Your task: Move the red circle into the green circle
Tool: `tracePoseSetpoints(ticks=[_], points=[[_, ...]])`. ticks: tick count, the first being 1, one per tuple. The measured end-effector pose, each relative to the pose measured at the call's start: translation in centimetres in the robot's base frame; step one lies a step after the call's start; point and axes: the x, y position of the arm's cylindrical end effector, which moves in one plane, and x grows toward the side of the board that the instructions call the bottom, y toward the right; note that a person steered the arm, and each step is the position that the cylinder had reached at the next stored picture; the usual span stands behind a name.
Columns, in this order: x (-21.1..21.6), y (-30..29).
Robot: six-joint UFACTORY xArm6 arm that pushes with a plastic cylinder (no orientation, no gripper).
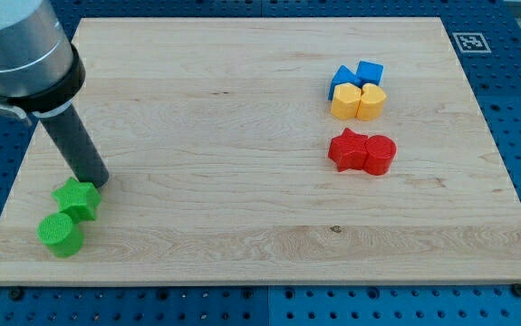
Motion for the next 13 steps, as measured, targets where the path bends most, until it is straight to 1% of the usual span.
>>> tracePoseSetpoints(ticks=[2, 4, 5, 6, 7, 8, 9, 11, 13], points=[[-0.5, 1.4], [-0.5, 7.2], [-0.5, 7.5], [-2.0, 8.1], [-3.9, 11.5], [-4.9, 15.0], [-5.3, 16.2], [-6.9, 21.2], [-7.3, 25.8]])
